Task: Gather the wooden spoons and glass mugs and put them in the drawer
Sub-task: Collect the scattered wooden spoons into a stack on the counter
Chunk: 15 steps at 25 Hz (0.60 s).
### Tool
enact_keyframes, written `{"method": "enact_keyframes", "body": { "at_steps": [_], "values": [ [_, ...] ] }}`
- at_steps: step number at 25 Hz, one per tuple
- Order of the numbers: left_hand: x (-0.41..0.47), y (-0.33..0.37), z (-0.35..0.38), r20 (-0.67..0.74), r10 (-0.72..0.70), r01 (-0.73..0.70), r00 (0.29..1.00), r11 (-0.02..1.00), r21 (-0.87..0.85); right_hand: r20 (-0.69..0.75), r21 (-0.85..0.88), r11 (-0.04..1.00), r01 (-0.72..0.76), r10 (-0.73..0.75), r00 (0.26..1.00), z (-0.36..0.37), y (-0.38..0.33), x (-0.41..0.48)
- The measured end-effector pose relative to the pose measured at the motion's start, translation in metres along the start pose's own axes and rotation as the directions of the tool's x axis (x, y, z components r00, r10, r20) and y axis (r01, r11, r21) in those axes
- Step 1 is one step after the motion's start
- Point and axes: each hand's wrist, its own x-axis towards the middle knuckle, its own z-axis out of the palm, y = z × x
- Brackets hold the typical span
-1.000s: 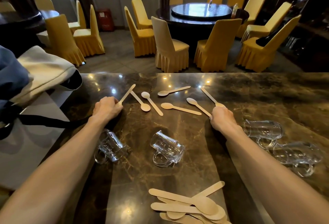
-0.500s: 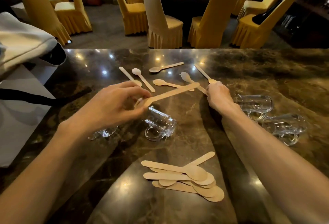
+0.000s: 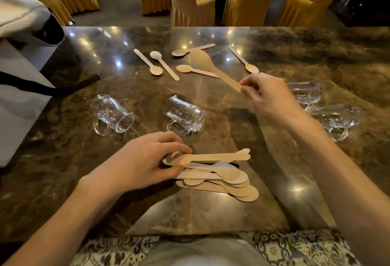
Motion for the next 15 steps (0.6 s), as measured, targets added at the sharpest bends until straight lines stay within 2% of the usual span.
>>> {"method": "enact_keyframes", "body": {
  "at_steps": [6, 11, 15],
  "values": [
    [0.0, 0.0, 0.013, 0.021, -0.015, 0.017, 1.0, 0.997, -0.071, 0.174, 0.101, 0.99, 0.098, -0.115, 0.978, -0.008, -0.022, -0.062],
    [-0.002, -0.003, 0.024, 0.048, -0.045, 0.05, 0.998, 0.992, -0.112, 0.294, 0.092, 0.993, 0.068, -0.092, 0.951, -0.002, -0.019, -0.096],
    [-0.002, -0.005, 0.027, 0.065, -0.068, 0.082, 0.996, 0.968, -0.238, 0.357, 0.053, 0.996, 0.071, -0.085, 0.93, 0.003, -0.016, -0.107]
  ]
}}
